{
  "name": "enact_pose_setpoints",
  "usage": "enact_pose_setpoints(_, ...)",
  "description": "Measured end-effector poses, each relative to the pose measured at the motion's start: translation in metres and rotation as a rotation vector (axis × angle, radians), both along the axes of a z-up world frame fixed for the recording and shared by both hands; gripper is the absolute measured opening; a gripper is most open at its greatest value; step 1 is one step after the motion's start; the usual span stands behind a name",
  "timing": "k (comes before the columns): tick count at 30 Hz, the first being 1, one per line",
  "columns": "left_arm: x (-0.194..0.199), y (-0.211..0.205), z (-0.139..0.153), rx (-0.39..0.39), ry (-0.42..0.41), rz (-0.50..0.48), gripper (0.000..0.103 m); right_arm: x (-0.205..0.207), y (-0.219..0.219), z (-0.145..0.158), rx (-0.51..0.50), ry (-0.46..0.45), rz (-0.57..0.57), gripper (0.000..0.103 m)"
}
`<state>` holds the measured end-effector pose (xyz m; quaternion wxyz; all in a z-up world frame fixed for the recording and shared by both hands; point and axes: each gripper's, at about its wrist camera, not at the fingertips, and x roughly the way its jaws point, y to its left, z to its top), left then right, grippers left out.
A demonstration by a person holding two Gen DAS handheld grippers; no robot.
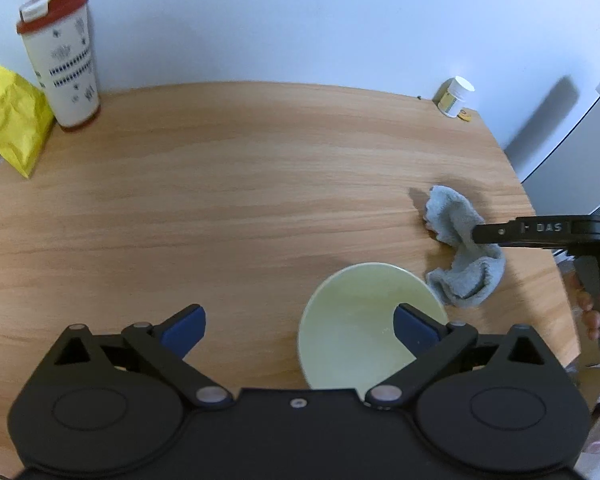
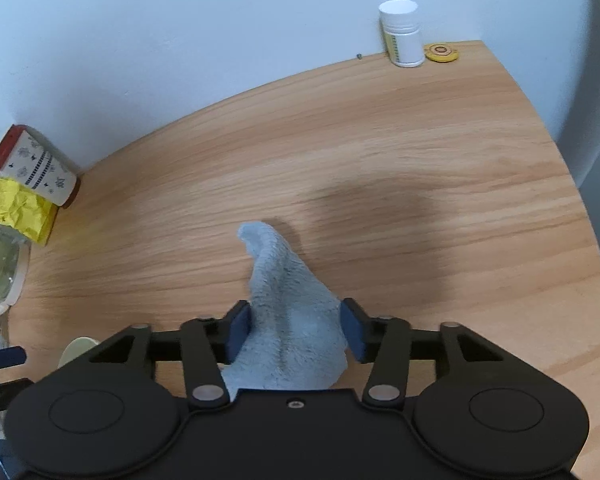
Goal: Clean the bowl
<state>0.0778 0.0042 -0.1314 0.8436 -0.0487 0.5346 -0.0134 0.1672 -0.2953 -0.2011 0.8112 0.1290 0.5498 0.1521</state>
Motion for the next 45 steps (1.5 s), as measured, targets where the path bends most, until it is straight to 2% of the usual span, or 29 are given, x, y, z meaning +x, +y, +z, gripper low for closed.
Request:
enact_pose_setpoints(2,-0.001,0.003,0.000,0.000,0.007,0.010,0.102,-0.003,0.002,0.001,-0.013,-0.007,-0.010,0.070)
enact_pose_setpoints(9,-0.006,0.004,0.006,0.030,0.020,0.010,0.103,-0.021,0.014,0.019,-0.077,-0.053,-0.056,0.081)
enact_pose_setpoints(11,-0.012,0.003,0.015,0.045,0.014,0.003,0.103,-0.030,0.017,0.027,-0.079,-0.068,-0.060,0.095)
enact_pose_setpoints(14,-0.020,0.001,0.029,0.045,0.000,0.023,0.103,-0.048,0.022,0.043,-0.092,-0.102,-0.075,0.102)
enact_pose_setpoints(19,-0.036,-0.011,0.055,0.050,-0.044,0.044,0.103,-0.078,0.030,0.067,-0.117,-0.099,-0.113,0.102)
enact_pose_setpoints(23,-0.049,-0.023,0.072,0.088,-0.067,0.069,0.103,-0.099,0.030,0.080,-0.088,-0.057,-0.116,0.102)
enact_pose_setpoints(27,-0.066,-0.041,0.082,0.158,-0.032,0.111,0.103,-0.118,0.025,0.092,-0.090,-0.035,-0.091,0.102)
enact_pose_setpoints(29,-0.071,-0.047,0.087,0.168,-0.029,0.120,0.103,-0.128,0.022,0.102,-0.132,-0.049,-0.058,0.102)
enact_pose_setpoints(34,-0.089,-0.061,0.101,0.151,-0.029,0.131,0.103,-0.140,0.010,0.125,-0.156,-0.078,-0.012,0.102)
enact_pose_setpoints(37,-0.098,-0.067,0.108,0.158,-0.038,0.138,0.103,-0.148,0.003,0.137,-0.146,-0.057,0.019,0.102)
enact_pose_setpoints(45,-0.121,-0.088,0.118,0.168,-0.066,0.112,0.103,-0.178,-0.002,0.146,-0.151,-0.098,0.030,0.102)
